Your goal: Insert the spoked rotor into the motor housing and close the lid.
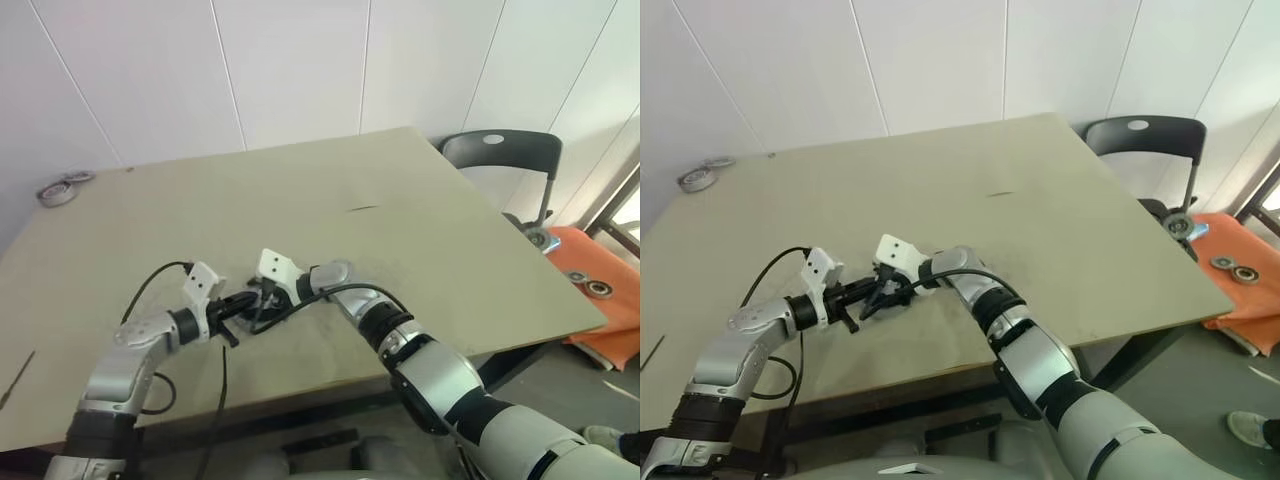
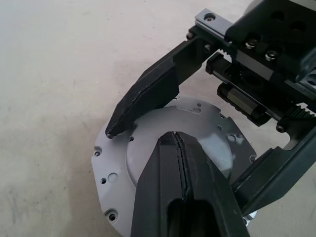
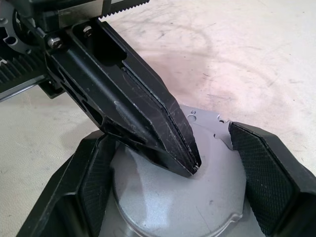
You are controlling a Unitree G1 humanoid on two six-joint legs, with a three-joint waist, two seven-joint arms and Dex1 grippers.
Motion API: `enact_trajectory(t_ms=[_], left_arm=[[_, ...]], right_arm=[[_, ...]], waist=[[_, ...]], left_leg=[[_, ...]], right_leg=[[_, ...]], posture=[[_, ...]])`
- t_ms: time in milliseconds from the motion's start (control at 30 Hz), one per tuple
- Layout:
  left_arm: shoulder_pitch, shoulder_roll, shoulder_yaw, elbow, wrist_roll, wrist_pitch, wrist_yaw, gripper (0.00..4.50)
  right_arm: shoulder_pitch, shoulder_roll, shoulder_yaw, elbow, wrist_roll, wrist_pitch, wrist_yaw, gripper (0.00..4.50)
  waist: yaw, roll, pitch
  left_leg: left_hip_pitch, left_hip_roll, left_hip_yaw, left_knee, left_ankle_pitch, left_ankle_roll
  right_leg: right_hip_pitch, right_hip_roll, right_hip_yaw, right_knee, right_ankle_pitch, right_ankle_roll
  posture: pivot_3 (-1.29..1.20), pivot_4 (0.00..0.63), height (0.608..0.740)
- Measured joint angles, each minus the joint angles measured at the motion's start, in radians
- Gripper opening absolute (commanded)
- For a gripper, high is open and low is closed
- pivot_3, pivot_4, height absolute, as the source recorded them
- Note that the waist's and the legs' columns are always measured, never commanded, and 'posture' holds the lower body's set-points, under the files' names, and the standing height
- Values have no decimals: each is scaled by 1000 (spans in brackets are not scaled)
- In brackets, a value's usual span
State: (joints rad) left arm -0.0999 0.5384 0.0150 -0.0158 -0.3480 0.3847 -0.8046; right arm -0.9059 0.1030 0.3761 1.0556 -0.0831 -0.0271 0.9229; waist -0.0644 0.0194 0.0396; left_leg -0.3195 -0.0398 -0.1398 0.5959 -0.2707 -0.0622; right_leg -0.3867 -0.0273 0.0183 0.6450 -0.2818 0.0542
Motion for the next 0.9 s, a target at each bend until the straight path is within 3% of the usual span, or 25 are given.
enact_trajectory(t_ms=[333,900], left_arm=[[-60,20,-52,108,104,-91,21,18],[-48,7,-51,121,102,-108,15,18]], right_arm=[[3,-1,-1,12,-2,11,-19,3274],[5,-3,-1,20,-9,15,-26,3274]], waist=[[8,6,-9],[17,7,-11]], left_leg=[[3,0,0,0,0,0],[14,-1,0,0,-2,-3]], right_leg=[[2,0,0,1,0,0],[13,-1,0,0,-2,-2]], posture=[[0,0,740],[0,0,740]])
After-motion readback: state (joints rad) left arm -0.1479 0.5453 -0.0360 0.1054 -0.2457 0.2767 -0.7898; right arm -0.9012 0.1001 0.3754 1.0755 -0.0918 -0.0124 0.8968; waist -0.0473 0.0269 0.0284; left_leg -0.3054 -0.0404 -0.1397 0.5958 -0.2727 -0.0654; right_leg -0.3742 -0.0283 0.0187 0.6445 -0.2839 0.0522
